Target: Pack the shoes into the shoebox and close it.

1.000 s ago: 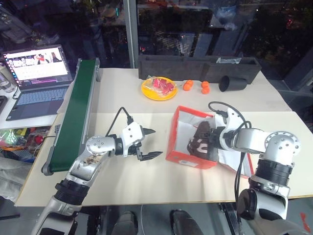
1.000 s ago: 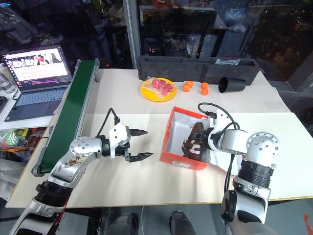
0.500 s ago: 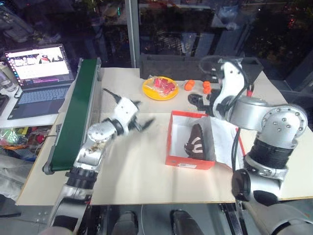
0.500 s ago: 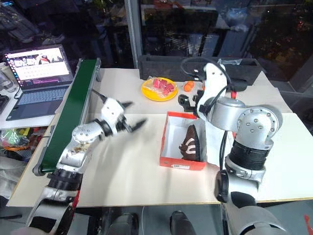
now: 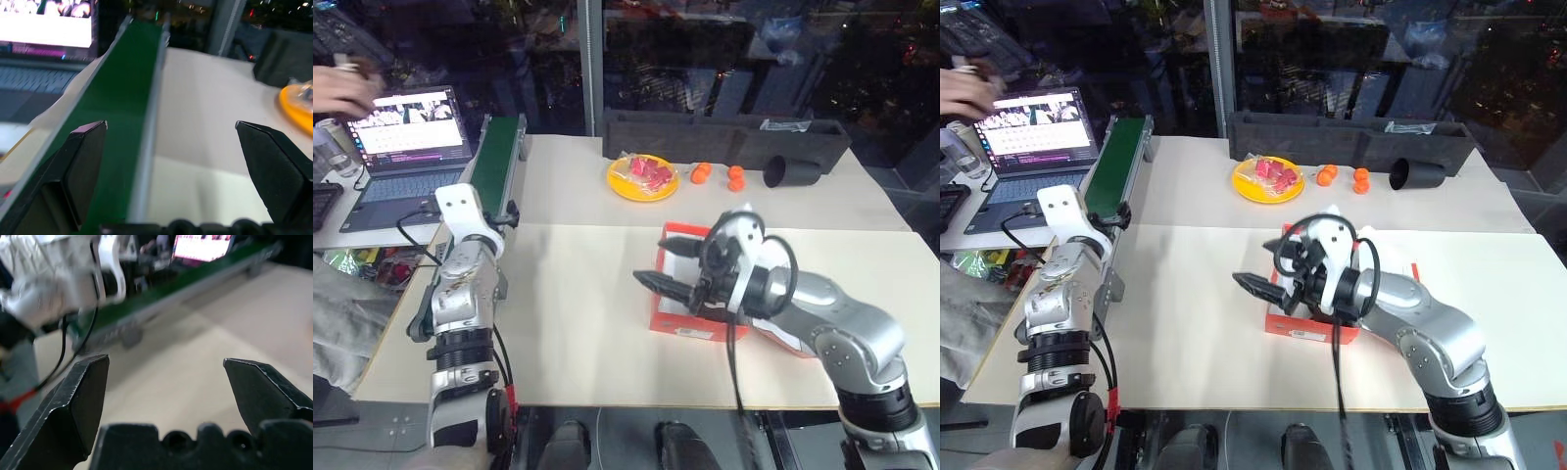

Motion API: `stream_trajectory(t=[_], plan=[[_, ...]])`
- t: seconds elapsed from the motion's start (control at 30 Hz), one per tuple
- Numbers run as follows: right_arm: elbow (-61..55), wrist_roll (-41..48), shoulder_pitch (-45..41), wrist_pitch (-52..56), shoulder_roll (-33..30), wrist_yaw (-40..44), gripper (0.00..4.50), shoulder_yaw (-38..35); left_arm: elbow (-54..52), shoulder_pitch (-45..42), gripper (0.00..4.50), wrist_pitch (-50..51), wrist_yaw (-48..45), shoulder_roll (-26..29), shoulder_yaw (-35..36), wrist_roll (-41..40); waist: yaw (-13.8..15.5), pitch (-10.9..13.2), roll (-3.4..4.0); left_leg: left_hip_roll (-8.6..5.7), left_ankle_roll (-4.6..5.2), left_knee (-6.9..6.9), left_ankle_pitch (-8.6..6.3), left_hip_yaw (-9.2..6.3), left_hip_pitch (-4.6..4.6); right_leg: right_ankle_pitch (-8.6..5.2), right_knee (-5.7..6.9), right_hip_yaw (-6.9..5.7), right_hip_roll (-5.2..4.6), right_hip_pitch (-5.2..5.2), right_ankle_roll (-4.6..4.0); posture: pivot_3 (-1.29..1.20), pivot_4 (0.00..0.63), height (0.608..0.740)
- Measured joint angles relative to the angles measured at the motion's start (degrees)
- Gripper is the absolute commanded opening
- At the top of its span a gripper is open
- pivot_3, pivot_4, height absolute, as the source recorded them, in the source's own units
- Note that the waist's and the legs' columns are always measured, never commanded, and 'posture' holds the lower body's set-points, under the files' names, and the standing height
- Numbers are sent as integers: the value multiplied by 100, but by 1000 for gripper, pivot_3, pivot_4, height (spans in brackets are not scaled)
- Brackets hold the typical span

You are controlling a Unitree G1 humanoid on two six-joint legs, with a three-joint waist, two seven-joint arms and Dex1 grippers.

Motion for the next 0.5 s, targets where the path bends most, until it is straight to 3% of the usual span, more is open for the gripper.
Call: stream_trajectory(t=[0.23, 0.5], plan=[[-16, -541, 426, -359, 73, 98, 4413, 174, 505, -11, 4500, 0, -673, 601, -509, 214, -14, 0, 0, 2, -1, 0, 1, 0, 4, 0, 1, 2, 3, 1, -2, 0, 150, 719], [1, -1069, 495, -407, 154, -157, 4413, 217, 821, -48, 4500, -323, -696, 780, -630, 442, 20, 0, -1, 3, -1, 0, 1, 0, 3, 0, 1, 1, 2, 1, -2, 0, 150, 719]])
